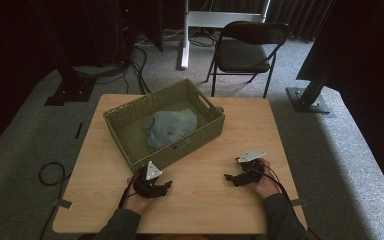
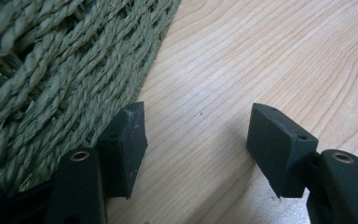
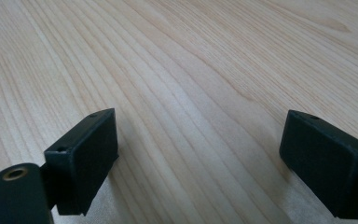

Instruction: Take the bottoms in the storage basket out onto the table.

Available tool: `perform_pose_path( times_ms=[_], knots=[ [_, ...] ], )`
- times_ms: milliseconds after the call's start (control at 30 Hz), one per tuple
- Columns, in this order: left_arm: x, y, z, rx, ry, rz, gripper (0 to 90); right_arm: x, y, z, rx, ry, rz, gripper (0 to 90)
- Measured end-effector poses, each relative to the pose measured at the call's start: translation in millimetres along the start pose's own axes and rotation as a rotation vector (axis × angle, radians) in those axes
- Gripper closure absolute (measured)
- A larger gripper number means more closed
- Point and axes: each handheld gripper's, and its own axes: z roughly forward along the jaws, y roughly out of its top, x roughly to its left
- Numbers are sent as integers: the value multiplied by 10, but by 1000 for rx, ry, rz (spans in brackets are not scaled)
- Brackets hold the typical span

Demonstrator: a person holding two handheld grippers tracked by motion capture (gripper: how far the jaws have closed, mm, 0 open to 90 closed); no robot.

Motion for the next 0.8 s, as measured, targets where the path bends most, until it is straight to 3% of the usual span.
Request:
perform_pose_path(
  times_ms=[367, 567, 633, 800],
  knots=[
    [-11, 2, 4, 0, 0, 0, 360, 1, 1, 1, -1, -7, 6, 113],
    [-11, 1, -15, 2, 1, -10, 421, 2, 1, 1, -1, -7, 7, 113],
    [7, 8, -40, -2, -22, -30, 460, 1, 1, 1, -1, -7, 7, 113],
    [-13, 70, -115, -22, -23, -6, 468, 2, 1, 0, -1, -8, 8, 114]
  ],
)
